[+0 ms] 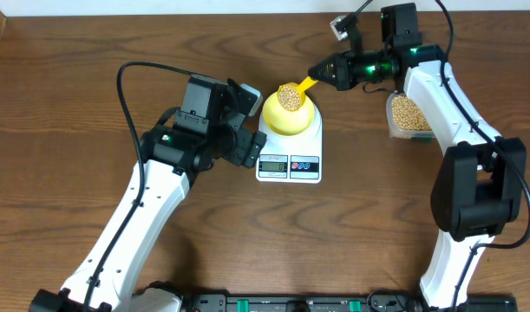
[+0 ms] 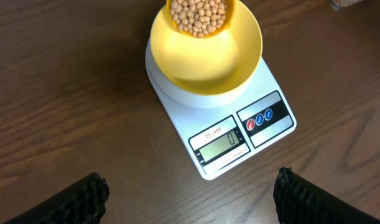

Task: Scoop item into bowl and weigh 50g on scale
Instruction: 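Position the scoop over the yellow bowl with the right gripper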

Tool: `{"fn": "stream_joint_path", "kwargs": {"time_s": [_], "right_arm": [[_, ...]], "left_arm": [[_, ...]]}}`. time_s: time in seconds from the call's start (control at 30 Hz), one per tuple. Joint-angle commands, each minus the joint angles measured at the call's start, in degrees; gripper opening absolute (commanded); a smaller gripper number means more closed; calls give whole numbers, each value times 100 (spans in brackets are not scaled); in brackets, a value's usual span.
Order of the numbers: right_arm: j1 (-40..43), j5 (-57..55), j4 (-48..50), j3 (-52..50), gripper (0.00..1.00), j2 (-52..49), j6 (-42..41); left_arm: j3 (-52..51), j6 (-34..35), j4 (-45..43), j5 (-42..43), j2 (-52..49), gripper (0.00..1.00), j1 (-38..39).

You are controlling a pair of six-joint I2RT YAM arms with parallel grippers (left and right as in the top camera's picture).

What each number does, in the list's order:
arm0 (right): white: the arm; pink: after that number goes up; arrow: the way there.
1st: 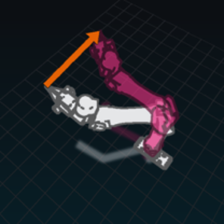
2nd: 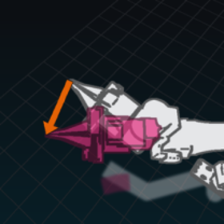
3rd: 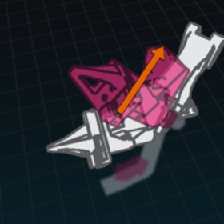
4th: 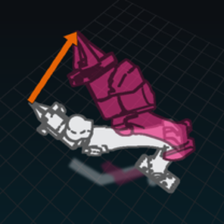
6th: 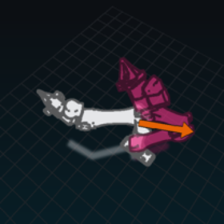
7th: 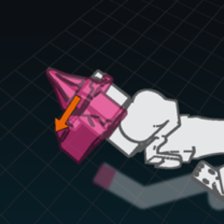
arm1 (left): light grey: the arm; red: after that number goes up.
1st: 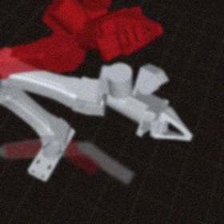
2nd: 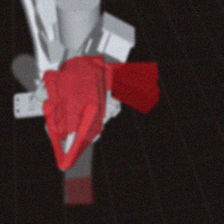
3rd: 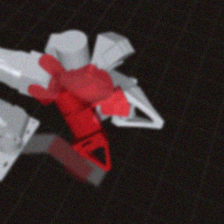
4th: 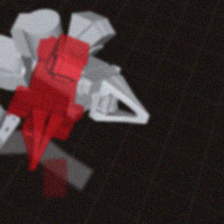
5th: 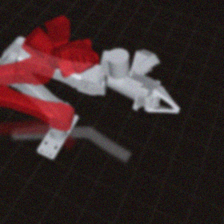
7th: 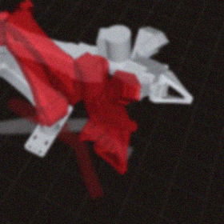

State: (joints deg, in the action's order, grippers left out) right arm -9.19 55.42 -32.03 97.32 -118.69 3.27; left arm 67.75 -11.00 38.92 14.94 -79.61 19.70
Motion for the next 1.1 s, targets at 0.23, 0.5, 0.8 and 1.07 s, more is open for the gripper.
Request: {"fn": "stream_joint_path", "kwargs": {"time_s": [0.23,0.5,0.8,1.07], "right_arm": [[-79,-68,-55,-31,1,-101,400],[-157,-111,-59,-31,1,-103,459],[-181,-109,-122,-33,1,-103,765],[-195,-105,-122,-33,1,-103,817]], "left_arm": [[-15,-98,-2,48,11,87,-20],[-15,-98,-2,48,11,87,-20],[-15,-98,-2,48,11,87,-17],[-15,-98,-2,48,11,87,-20]]}}
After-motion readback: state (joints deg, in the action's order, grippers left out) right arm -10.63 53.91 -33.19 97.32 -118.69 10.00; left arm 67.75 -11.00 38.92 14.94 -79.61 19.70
